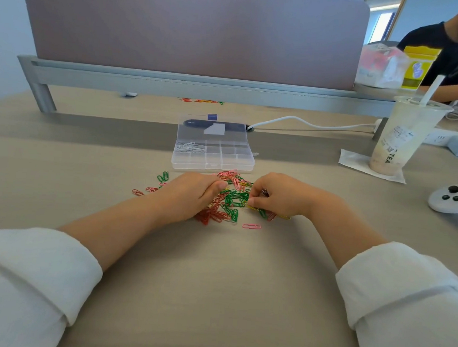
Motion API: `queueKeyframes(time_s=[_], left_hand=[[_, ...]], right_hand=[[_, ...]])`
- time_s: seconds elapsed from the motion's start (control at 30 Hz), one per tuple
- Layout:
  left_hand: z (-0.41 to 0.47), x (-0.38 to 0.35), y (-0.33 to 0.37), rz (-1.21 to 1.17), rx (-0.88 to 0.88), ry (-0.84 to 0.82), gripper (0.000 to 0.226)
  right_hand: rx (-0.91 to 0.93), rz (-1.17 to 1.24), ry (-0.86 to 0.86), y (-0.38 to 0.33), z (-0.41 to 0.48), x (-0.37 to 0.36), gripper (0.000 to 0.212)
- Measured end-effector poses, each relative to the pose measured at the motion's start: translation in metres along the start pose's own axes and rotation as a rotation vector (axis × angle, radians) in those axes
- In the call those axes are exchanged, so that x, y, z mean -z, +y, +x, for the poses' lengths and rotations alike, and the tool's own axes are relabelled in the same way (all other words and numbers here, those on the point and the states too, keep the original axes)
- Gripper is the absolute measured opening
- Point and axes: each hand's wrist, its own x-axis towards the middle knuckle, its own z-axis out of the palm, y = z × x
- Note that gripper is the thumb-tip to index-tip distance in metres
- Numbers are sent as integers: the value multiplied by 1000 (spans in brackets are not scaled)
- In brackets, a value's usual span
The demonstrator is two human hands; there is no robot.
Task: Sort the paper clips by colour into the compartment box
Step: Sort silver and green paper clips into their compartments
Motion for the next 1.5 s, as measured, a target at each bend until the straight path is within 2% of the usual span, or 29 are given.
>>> queueKeyframes(time_s=[0.27,0.47,0.6,0.8,1.07,1.17,1.27,1.37,1.5], left_hand=[[-2,2,-5,-49,-59,-14,23],[-5,8,-6,0,-82,-30,8],[-6,9,-4,28,-49,-84,13],[-4,8,-6,112,-67,-80,12],[-3,15,-10,98,-2,-163,11],[-4,15,-9,95,5,-103,5],[-1,10,-5,191,-47,16,26],[0,9,-3,255,-60,0,32],[0,9,-7,258,-34,-5,22]], right_hand=[[-2,-66,-26,-1,-1,0,28],[-9,-48,-44,-3,1,1,43],[-19,-2,-31,-6,-1,3,42],[-8,-13,-16,-6,-2,2,39],[15,116,39,-8,-1,-2,20],[16,233,61,-8,0,-4,10],[49,220,65,-10,2,-7,19],[61,180,45,-12,2,-7,22],[60,132,49,-7,2,-5,13]])
